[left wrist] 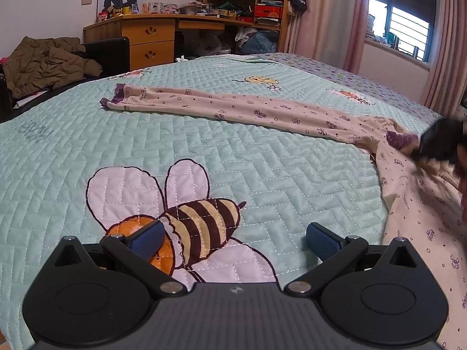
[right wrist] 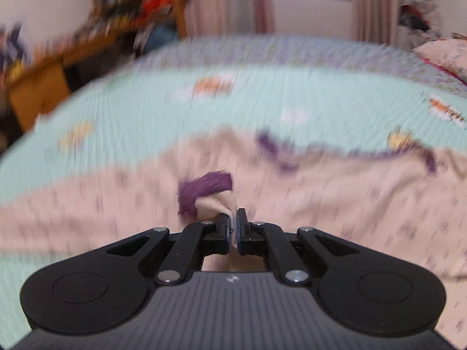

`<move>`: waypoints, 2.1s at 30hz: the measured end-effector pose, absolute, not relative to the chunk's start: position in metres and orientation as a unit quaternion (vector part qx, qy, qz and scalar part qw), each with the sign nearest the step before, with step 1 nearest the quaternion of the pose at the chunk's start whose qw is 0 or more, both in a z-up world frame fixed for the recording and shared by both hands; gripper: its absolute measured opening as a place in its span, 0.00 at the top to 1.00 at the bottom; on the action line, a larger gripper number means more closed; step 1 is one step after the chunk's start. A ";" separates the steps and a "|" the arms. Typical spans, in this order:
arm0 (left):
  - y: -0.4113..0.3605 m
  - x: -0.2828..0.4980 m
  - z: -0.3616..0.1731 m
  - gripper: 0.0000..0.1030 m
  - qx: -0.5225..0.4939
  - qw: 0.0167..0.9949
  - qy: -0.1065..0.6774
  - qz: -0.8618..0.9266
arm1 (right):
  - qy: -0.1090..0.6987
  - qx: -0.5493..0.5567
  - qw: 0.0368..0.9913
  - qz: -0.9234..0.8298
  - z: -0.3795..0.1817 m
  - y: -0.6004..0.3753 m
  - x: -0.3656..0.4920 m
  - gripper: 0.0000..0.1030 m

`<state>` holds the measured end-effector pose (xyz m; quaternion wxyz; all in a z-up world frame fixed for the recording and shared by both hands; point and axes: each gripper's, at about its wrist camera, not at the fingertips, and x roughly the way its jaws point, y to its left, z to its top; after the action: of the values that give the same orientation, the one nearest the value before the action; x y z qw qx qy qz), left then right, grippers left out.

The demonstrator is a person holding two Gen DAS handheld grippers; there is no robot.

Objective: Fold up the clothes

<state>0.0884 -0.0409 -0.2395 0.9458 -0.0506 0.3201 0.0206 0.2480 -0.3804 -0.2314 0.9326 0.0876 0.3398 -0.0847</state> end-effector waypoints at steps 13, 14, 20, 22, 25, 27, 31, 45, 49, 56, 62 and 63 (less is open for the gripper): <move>-0.042 0.089 -0.240 0.01 -0.046 0.946 0.319 0.023 | 0.265 0.309 0.899 -0.164 -0.219 -0.523 0.070 0.60; -0.043 0.089 -0.240 0.01 -0.045 0.946 0.319 0.024 | 0.255 0.344 0.886 -0.178 -0.224 -0.542 0.052 0.59; -0.046 0.088 -0.240 0.01 -0.037 0.947 0.317 0.030 | 0.212 0.396 0.882 -0.141 -0.214 -0.551 0.055 0.58; -0.045 0.088 -0.240 0.01 -0.038 0.947 0.316 0.030 | 0.214 0.386 0.891 -0.103 -0.205 -0.528 0.097 0.57; -0.046 0.088 -0.241 0.01 -0.036 0.948 0.315 0.031 | 0.242 0.343 0.903 -0.090 -0.203 -0.485 0.174 0.55; -0.046 0.088 -0.241 0.01 -0.034 0.948 0.316 0.031 | 0.274 0.314 0.905 -0.085 -0.213 -0.453 0.223 0.55; -0.047 0.089 -0.242 0.01 -0.031 0.948 0.317 0.032 | 0.338 0.201 0.919 -0.026 -0.232 -0.358 0.258 0.53; -0.047 0.088 -0.241 0.01 -0.033 0.947 0.317 0.030 | 0.224 0.331 0.907 -0.134 -0.231 -0.502 0.100 0.42; -0.047 0.088 -0.241 0.01 -0.031 0.947 0.317 0.031 | 0.221 0.384 0.868 -0.222 -0.250 -0.553 0.020 0.43; -0.048 0.087 -0.241 0.01 -0.028 0.947 0.317 0.033 | 0.195 0.365 0.892 -0.185 -0.218 -0.556 0.006 0.42; -0.048 0.087 -0.241 0.01 -0.028 0.947 0.318 0.032 | 0.255 0.433 0.844 -0.188 -0.243 -0.594 0.054 0.46; -0.048 0.087 -0.241 0.01 -0.029 0.947 0.319 0.031 | 0.272 0.423 0.839 -0.206 -0.245 -0.596 0.051 0.74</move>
<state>0.0874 -0.0476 -0.2407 0.9470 -0.0285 0.3185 0.0313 0.0513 -0.5962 -0.2452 0.8394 0.4231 0.2719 -0.2059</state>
